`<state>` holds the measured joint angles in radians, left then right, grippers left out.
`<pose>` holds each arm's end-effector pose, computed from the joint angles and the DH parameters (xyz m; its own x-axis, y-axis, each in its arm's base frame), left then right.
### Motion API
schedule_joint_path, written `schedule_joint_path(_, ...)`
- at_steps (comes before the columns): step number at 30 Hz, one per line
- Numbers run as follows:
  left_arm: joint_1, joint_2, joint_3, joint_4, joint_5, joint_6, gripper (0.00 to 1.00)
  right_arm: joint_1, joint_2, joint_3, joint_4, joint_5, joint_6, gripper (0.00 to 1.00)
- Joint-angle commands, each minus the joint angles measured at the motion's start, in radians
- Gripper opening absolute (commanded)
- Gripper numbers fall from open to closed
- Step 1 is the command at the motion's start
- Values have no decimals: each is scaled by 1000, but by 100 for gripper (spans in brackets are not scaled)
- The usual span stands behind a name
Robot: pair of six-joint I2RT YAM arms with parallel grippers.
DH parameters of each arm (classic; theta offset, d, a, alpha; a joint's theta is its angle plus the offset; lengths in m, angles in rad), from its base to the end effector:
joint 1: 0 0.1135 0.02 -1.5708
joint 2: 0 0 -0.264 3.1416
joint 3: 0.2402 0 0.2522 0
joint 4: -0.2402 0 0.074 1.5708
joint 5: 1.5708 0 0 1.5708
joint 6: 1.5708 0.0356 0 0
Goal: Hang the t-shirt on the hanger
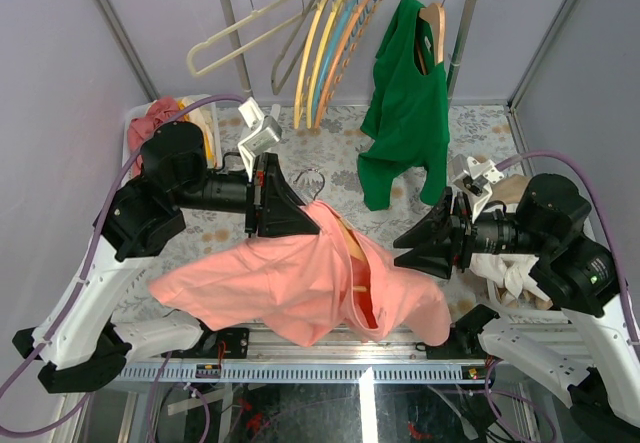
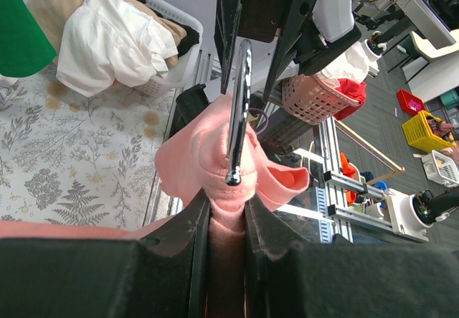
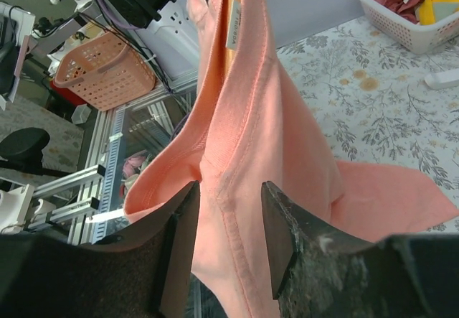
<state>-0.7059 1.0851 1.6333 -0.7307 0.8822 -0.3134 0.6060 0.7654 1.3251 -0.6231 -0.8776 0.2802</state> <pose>0.1112 -0.1309 0.5083 -0.4366 0.1148 -0.8923 0.8993 0.0277 -0.4365 0.0682 0.0806 0.4712 -0.3252 -0.0103 -0.9456 -0.9417 0.0945 0.3228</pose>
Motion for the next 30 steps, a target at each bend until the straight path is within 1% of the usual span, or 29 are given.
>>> schedule_joint_path(1,2,-4,0,28,13,-24,0,-2,2,-12,86,-63,19,46)
schedule_joint_path(11,1,10,5,35,13,-31,0,-2,12,-48,82,-74,-6,49)
schedule_joint_path(18,0,15,3,43,15,-37,0,-2,25,-54,79,-82,-19,53)
schedule_joint_path(30,1,27,9,51,17,-44,0,-2,41,-86,102,-91,-26,55)
